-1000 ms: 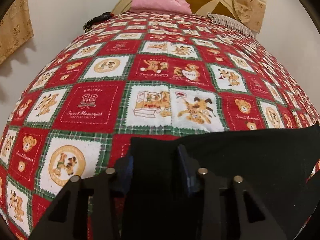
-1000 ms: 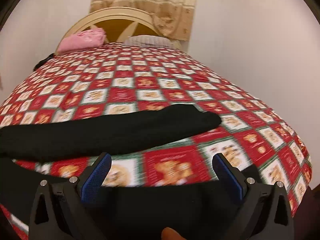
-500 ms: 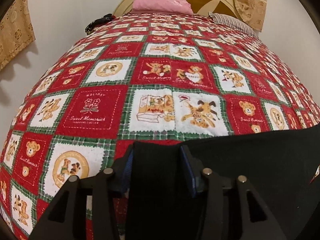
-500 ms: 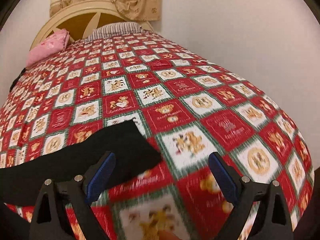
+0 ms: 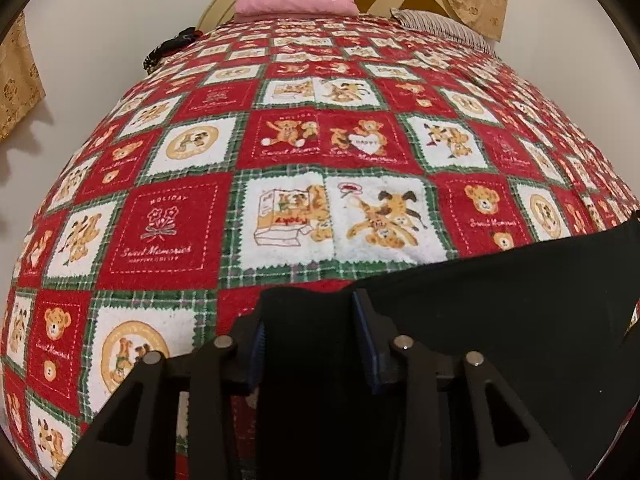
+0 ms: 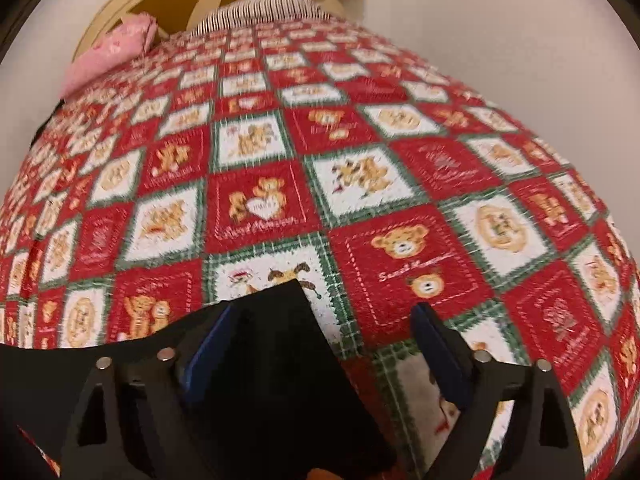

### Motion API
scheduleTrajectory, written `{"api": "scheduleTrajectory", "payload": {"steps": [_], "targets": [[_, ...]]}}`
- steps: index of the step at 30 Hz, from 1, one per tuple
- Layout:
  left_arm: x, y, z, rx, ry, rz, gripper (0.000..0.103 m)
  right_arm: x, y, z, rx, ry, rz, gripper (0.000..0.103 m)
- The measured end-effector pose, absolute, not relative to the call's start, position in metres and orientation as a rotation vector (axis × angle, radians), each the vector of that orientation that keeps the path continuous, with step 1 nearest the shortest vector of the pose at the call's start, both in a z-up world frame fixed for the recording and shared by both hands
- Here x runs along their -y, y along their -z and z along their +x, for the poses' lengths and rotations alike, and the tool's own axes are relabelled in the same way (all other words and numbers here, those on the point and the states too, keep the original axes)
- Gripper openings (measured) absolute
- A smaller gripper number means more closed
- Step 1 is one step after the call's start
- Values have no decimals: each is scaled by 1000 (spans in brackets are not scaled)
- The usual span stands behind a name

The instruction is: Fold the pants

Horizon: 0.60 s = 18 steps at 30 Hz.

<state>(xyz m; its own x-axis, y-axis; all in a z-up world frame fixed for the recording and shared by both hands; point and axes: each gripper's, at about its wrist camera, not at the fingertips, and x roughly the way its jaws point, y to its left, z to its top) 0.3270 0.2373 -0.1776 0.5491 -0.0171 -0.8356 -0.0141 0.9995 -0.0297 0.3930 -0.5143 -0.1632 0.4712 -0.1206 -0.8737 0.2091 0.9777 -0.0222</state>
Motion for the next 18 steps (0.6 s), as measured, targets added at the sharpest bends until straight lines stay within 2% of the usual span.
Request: {"api": "scheduleTrajectory", "payload": {"steps": [1, 5, 6, 7, 8, 9, 10, 11, 12, 18], "targets": [[-237, 178, 328, -998, 0, -34, 41, 515, 168, 396, -1083, 185, 107, 70], [-242, 179, 333, -1024, -3, -88, 45, 512, 180, 403, -1131, 143, 120, 63], [-241, 179, 333, -1025, -2, -79, 45, 512, 181, 404, -1132, 133, 124, 50], [-239, 179, 333, -1025, 0, -65, 42, 510, 179, 404, -1130, 115, 136, 36], [-237, 179, 332, -1020, 17, -48, 36, 509, 178, 405, -1129, 110, 138, 31], [-233, 177, 331, -1014, 55, -36, 18, 506, 176, 405, -1126, 111, 127, 23], [-232, 176, 331, -1014, 73, -37, 14, 503, 174, 405, -1122, 114, 109, 17], [-229, 174, 329, -1004, 64, -18, 14, 500, 170, 401, -1109, 120, 84, 15], [-228, 173, 328, -996, 61, 0, 14, 498, 167, 401, -1099, 117, 75, 8], [-235, 156, 318, -925, 72, -22, 13, 492, 133, 374, -975, 105, 68, 6]]}}
